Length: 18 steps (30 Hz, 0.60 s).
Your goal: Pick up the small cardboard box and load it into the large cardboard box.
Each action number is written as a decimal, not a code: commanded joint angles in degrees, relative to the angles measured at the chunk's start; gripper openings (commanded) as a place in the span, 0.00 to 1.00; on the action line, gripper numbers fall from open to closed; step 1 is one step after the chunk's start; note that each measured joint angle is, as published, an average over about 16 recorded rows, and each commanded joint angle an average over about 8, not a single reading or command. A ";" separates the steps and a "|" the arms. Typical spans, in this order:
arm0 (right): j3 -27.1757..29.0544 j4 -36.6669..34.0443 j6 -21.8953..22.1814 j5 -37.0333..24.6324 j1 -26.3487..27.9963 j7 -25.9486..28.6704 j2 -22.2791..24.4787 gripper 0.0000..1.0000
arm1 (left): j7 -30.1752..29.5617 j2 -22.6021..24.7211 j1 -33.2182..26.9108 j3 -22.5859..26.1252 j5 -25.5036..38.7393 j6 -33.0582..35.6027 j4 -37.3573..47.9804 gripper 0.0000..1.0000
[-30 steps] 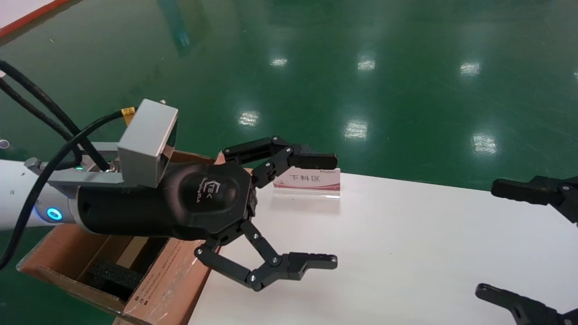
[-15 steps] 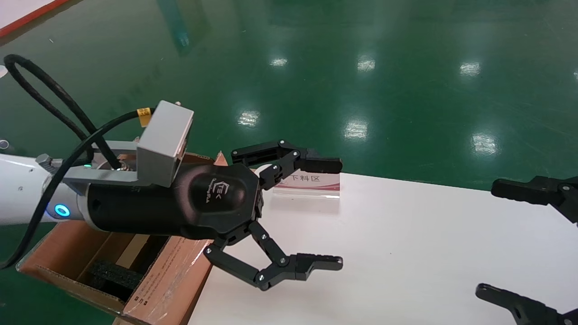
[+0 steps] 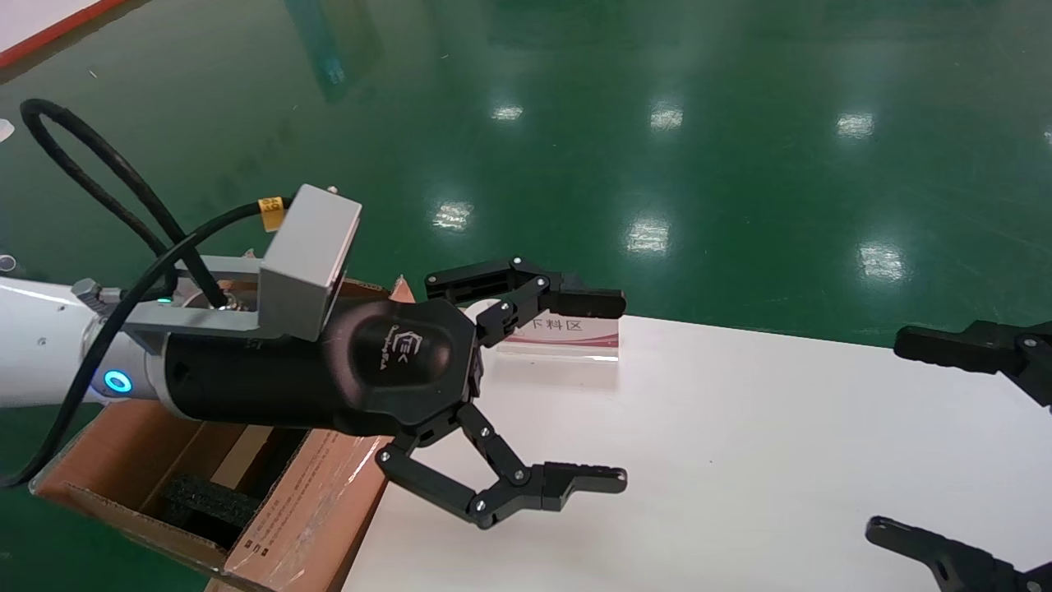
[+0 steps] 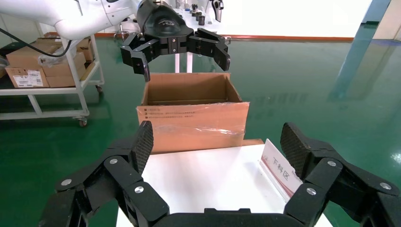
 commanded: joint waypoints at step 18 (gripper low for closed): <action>0.00 0.00 0.00 0.00 0.00 0.00 0.00 1.00 | -0.08 -0.06 -0.28 0.34 0.11 -0.11 -0.03 1.00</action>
